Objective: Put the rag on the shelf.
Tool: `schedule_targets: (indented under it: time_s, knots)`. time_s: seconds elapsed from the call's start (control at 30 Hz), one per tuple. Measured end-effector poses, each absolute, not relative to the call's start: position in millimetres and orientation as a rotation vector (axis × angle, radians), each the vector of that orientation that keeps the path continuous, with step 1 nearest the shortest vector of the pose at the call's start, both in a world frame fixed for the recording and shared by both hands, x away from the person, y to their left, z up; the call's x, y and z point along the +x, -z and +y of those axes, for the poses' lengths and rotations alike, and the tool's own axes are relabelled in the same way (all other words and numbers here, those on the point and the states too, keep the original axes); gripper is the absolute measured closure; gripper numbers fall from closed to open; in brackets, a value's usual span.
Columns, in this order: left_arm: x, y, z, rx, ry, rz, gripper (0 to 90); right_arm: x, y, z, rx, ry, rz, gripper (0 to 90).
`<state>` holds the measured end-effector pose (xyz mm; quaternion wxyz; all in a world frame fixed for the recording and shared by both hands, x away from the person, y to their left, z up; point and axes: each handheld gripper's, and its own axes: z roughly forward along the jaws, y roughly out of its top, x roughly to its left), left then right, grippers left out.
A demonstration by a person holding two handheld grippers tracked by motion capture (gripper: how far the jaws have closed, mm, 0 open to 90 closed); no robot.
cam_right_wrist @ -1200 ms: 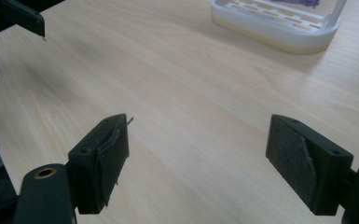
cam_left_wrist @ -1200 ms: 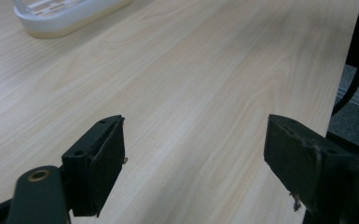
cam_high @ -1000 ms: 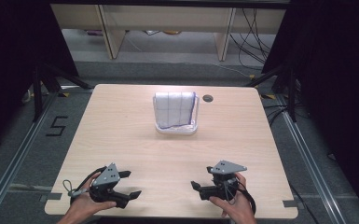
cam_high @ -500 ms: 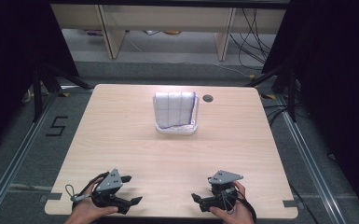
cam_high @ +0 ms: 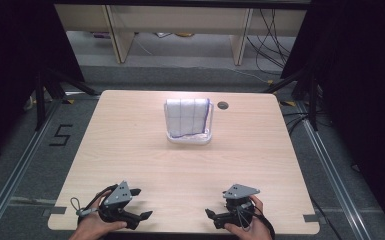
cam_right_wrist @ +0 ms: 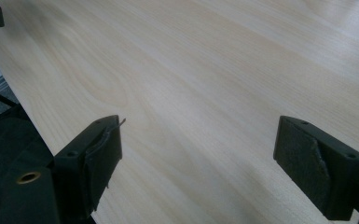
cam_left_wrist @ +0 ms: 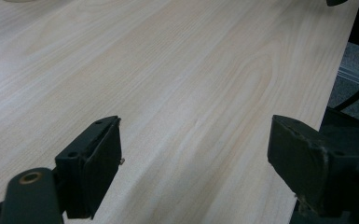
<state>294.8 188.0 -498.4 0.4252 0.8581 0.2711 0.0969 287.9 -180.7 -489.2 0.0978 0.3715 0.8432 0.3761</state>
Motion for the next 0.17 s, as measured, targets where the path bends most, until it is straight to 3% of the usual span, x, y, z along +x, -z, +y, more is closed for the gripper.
schedule_targets:
  time_s: [0.17]
  knots:
    - [295.0, 499.3, 187.2, 2.122, -0.247, 0.673, 17.1, 288.3, 489.3, -180.8, 1.101, -1.108, 2.495, 16.2]
